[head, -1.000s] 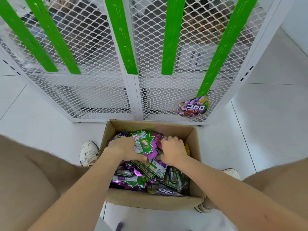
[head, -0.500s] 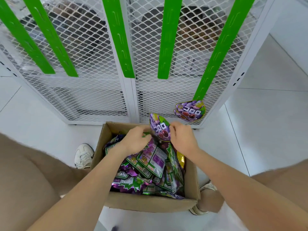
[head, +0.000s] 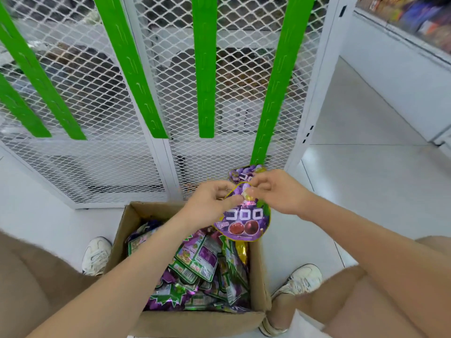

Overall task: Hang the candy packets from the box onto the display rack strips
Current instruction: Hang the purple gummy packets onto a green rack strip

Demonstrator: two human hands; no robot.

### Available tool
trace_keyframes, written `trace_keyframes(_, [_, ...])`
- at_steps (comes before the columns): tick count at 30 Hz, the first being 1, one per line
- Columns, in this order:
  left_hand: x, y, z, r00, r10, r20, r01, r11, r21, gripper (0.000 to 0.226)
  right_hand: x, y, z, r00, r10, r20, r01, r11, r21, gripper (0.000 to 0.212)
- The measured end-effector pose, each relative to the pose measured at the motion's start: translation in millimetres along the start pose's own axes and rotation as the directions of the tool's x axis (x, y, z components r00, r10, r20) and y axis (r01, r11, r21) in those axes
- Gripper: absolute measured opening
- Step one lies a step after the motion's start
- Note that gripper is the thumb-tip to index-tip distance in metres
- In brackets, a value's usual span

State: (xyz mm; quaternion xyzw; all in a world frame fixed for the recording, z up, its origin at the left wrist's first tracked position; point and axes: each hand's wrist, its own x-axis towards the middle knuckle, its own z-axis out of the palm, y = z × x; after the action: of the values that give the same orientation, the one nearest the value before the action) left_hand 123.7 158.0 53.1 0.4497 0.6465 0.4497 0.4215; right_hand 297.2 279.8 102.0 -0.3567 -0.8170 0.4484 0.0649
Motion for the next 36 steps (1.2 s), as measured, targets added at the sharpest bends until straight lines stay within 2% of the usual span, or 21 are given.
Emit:
trace_keyframes(4, [52,5,27,0.990,0.071,-0.125,-0.052,0.987,0.149,0.017,18,30,-46,0.996,0.069,-0.048,-0.077,0.977,-0.197,0.015])
trace_keyframes(7, [93,15,39,0.985,0.091,-0.148,-0.058,0.976,0.210,0.043,35,45,-64,0.981,0.108,-0.163,-0.134,0.978,-0.161,0.014])
trace_keyframes(9, [114,23,46,0.979,0.057,-0.193,-0.033,0.992,0.124,0.055,47,49,-65,0.960,0.126,-0.249,-0.160,0.980,-0.119,0.011])
trace_keyframes(11, [131,26,50,0.961,0.037,-0.275,-0.028,0.999,0.037,0.051,59,52,-58,0.946,0.114,-0.304,-0.144,0.987,-0.077,0.014])
trace_keyframes(13, [145,25,52,0.951,-0.011,-0.310,0.002,1.000,-0.028,0.031,69,54,-49,0.934,0.086,-0.347,-0.101,0.994,-0.028,0.016])
trace_keyframes(15, [151,25,49,0.956,-0.042,-0.291,0.023,0.997,-0.070,0.012,76,52,-44,0.920,0.049,-0.390,-0.068,0.997,-0.035,0.019])
trace_keyframes(18, [149,23,45,0.974,-0.032,-0.226,0.020,0.998,-0.053,0.034,84,53,-41,0.884,0.038,-0.466,-0.056,0.998,-0.025,0.025])
trace_keyframes(22, [142,20,41,0.988,0.003,-0.156,0.007,0.998,0.060,0.049,82,55,-37,0.871,0.088,-0.484,-0.080,0.996,0.037,0.028])
trace_keyframes(26, [135,20,36,0.994,0.024,-0.104,-0.007,0.987,0.160,0.048,75,50,-31,0.871,0.128,-0.474,-0.116,0.992,0.054,0.044])
trace_keyframes(30, [126,21,31,0.998,0.002,-0.065,0.006,0.992,0.126,0.053,71,42,-29,0.874,0.124,-0.469,-0.143,0.990,-0.005,0.043])
trace_keyframes(33, [124,20,30,0.994,0.009,-0.110,0.005,0.992,0.123,0.044,68,41,-27,0.880,0.129,-0.456,-0.173,0.983,-0.056,0.039])
trace_keyframes(36, [123,13,27,0.994,0.011,-0.111,0.001,0.994,0.108,0.048,64,44,-23,0.893,0.099,-0.439,-0.169,0.978,-0.123,0.042])
